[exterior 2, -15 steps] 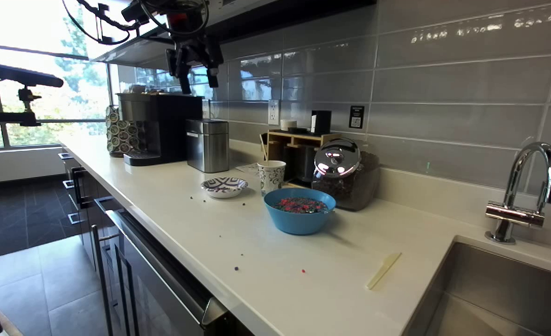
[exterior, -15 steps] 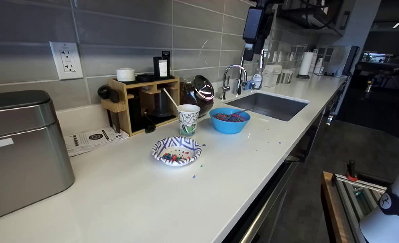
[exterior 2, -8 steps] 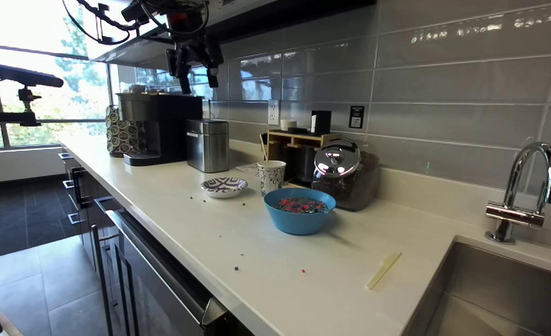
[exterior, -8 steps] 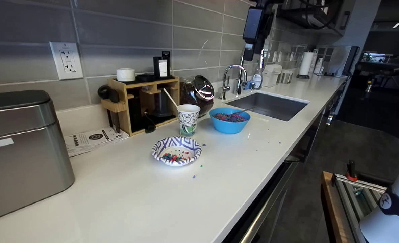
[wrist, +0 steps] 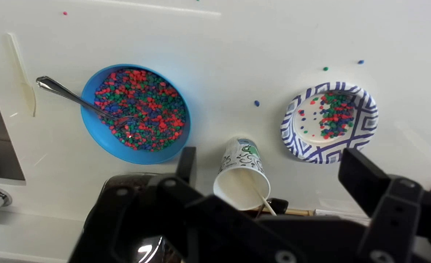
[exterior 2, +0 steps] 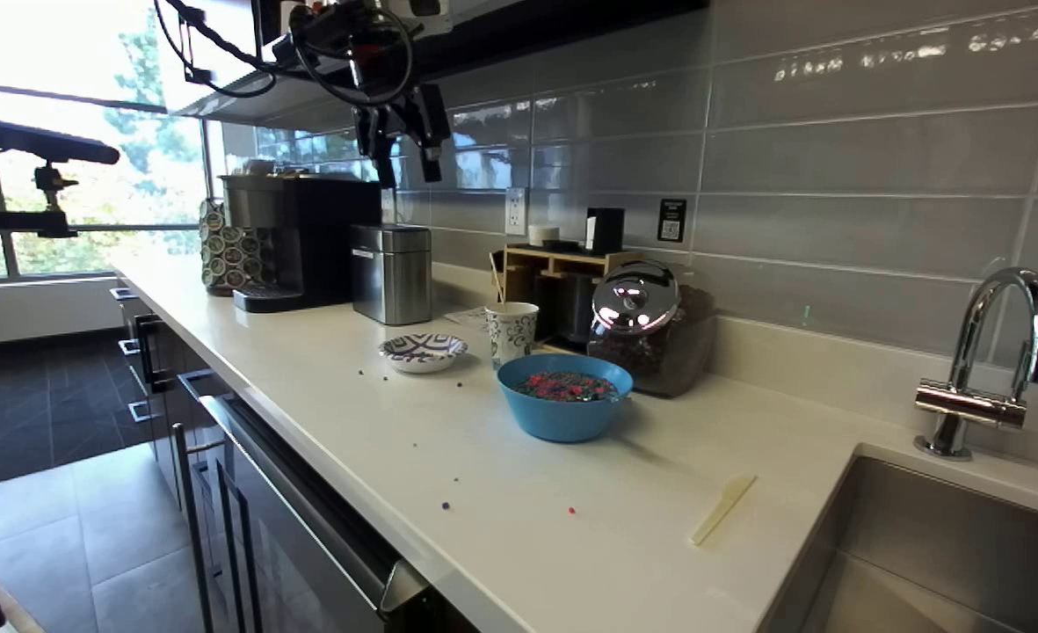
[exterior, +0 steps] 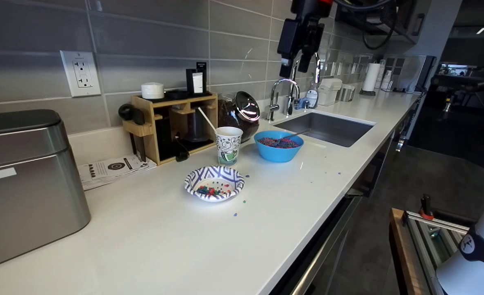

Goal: Pour the contents of the white plate into the blue bowl

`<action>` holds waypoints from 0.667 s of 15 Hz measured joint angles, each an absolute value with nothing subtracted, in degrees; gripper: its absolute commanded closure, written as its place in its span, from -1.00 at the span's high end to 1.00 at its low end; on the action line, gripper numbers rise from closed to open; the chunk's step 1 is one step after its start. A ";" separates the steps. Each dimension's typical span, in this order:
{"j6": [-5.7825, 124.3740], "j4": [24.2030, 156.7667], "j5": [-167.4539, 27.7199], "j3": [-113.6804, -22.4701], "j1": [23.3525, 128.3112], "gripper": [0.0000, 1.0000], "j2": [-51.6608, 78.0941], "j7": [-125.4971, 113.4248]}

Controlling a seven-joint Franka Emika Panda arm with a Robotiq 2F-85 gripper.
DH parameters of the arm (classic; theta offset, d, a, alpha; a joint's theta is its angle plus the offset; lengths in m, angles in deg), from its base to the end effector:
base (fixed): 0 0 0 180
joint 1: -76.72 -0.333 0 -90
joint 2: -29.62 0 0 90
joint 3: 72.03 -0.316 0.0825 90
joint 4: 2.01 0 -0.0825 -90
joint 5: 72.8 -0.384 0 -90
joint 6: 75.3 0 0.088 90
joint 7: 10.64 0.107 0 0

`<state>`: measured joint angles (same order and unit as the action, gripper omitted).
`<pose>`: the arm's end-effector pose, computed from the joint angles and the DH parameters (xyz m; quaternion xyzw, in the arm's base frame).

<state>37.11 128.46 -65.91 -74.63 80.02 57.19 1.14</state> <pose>0.4242 -0.0105 0.5554 0.9901 -0.0916 0.0883 0.0597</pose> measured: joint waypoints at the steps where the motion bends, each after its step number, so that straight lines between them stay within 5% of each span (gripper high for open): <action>1: 37.84 128.46 -66.26 -74.30 80.18 1.00 56.37 1.71; 10: 43.26 131.58 -69.97 -73.79 78.70 1.00 51.33 -1.19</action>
